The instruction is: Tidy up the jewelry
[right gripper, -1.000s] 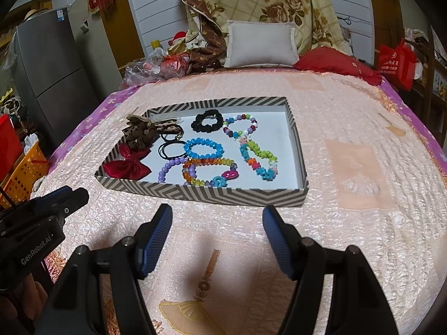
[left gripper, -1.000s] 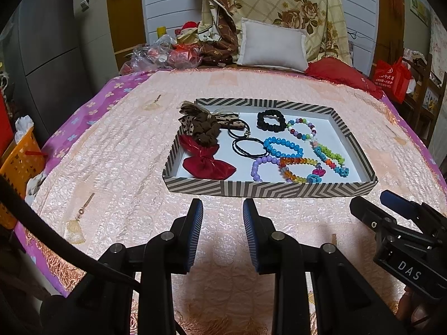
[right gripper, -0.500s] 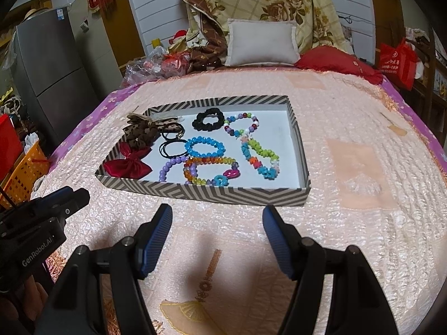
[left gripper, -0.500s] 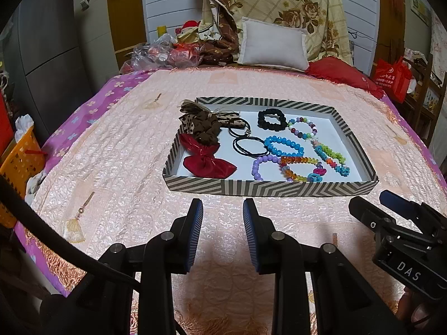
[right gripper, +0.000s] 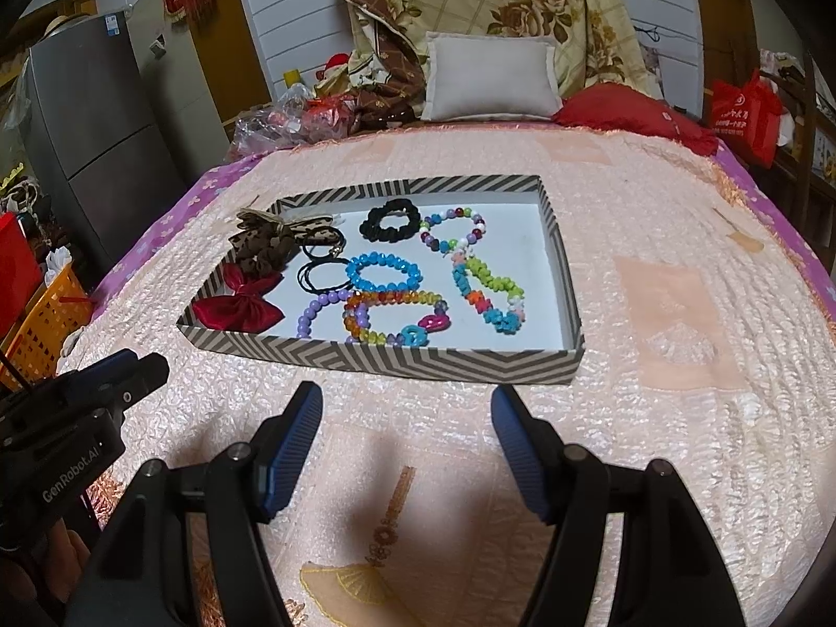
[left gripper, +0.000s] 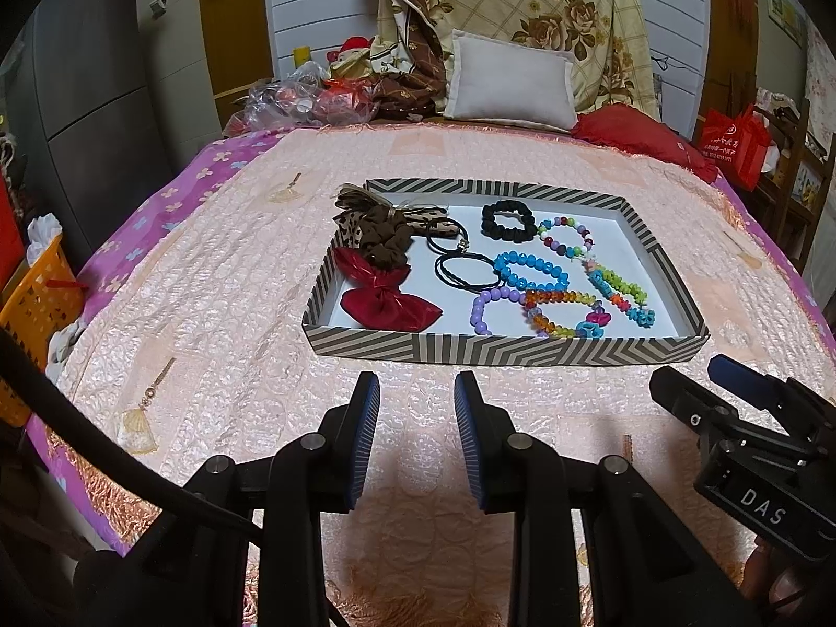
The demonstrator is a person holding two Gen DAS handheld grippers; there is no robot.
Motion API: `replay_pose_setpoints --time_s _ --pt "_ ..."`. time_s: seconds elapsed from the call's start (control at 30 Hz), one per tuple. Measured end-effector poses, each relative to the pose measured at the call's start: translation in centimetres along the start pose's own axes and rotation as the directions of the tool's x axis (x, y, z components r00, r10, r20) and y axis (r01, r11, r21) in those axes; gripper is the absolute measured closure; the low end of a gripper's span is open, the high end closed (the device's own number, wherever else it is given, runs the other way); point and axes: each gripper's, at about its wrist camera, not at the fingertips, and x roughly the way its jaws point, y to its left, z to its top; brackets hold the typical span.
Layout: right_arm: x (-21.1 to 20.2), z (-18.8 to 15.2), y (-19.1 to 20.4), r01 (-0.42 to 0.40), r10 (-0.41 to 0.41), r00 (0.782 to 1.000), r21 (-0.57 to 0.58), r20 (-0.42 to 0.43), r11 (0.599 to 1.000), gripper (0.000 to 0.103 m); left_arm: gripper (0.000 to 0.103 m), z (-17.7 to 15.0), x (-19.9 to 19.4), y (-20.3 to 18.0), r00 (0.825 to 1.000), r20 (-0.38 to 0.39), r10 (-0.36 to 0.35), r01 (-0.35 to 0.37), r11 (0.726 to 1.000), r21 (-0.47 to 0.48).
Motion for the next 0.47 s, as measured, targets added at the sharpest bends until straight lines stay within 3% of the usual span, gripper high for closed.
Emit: replay_pose_setpoints --time_s 0.47 --pt "0.38 0.05 -0.38 -0.008 0.008 1.0 0.013 -0.006 1.0 0.033 0.08 0.01 -0.01 0.34 0.999 0.029 -0.032 0.031 0.999 0.005"
